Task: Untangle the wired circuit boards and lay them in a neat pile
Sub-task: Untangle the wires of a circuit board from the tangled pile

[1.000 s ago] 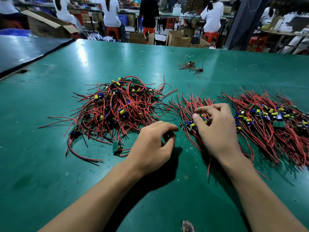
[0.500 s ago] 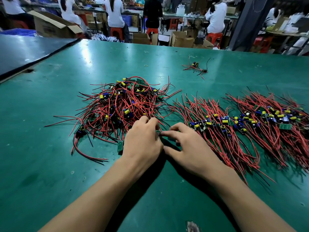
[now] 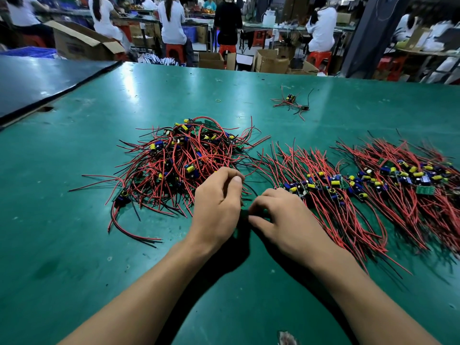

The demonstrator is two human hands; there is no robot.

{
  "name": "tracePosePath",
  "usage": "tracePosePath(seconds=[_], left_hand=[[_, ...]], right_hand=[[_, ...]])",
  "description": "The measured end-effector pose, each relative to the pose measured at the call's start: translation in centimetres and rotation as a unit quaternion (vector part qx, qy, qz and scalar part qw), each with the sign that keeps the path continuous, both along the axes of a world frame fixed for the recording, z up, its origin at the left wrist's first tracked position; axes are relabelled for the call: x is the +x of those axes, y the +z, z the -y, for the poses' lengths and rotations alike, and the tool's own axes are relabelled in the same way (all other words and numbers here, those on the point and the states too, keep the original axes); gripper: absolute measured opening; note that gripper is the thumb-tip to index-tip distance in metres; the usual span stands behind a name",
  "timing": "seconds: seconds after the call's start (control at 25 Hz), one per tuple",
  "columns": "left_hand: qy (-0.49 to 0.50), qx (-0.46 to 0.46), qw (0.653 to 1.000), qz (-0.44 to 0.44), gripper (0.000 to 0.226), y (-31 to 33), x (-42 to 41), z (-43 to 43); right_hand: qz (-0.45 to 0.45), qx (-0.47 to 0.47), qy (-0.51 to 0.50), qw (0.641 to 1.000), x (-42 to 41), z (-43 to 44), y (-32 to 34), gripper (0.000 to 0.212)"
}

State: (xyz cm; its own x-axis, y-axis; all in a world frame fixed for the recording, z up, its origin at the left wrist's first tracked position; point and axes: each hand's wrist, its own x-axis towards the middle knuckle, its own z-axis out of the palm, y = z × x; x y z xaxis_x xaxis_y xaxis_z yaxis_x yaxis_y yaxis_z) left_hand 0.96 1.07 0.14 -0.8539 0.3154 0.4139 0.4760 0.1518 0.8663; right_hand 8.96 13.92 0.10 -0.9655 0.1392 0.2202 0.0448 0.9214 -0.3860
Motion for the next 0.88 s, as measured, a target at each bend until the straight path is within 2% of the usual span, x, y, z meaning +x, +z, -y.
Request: tracePosePath(seconds=[0.08, 0.16, 0.32, 0.48, 0.6, 0.68, 0.76, 0.88], left_hand=[[0.019, -0.010, 0.995, -0.095, 0.007, 0.2, 0.0, 0.2], [0.053, -0.027, 0.989, -0.137, 0.003, 0.1, -0.3, 0.4], [0.091, -0.025, 0.994, -0.063, 0.015, -0.2, -0.6, 0.3], [0.105, -0.037, 0.992, -0.060, 0.017, 0.0, -0.7, 0.4], [0.029, -0.061, 0.996, 0.052, 0.020, -0.1, -0.7, 0.3], [-0.057, -0.060, 0.984, 0.156, 0.025, 0.1, -0.5, 0.1], [-0.138, 0.000, 0.952, 0.274, 0.030, 0.4, -0.3, 0.0], [-0.203, 0.066, 0.904, 0.370, 0.016, 0.9, -0.3, 0.0]], right_hand=[[-0.012, -0.012, -0.009, 1.000, 0.2, -0.7, 0.4, 0.015], [-0.056, -0.096, -0.036, 0.993, 0.3, -1.7, 1.0, 0.011], [-0.140, -0.350, -0.068, 0.924, 0.5, -3.2, 2.3, 0.010], [-0.192, -0.480, -0.083, 0.852, 0.8, -3.6, 3.0, 0.013], [-0.201, -0.590, -0.060, 0.780, 0.6, -3.5, 3.3, 0.014], [-0.192, -0.644, -0.033, 0.740, 0.5, -3.2, 3.5, 0.012], [-0.182, -0.668, -0.012, 0.721, 0.4, -2.9, 3.6, 0.009], [-0.153, -0.683, 0.031, 0.713, 0.7, -2.8, 4.0, 0.010]])
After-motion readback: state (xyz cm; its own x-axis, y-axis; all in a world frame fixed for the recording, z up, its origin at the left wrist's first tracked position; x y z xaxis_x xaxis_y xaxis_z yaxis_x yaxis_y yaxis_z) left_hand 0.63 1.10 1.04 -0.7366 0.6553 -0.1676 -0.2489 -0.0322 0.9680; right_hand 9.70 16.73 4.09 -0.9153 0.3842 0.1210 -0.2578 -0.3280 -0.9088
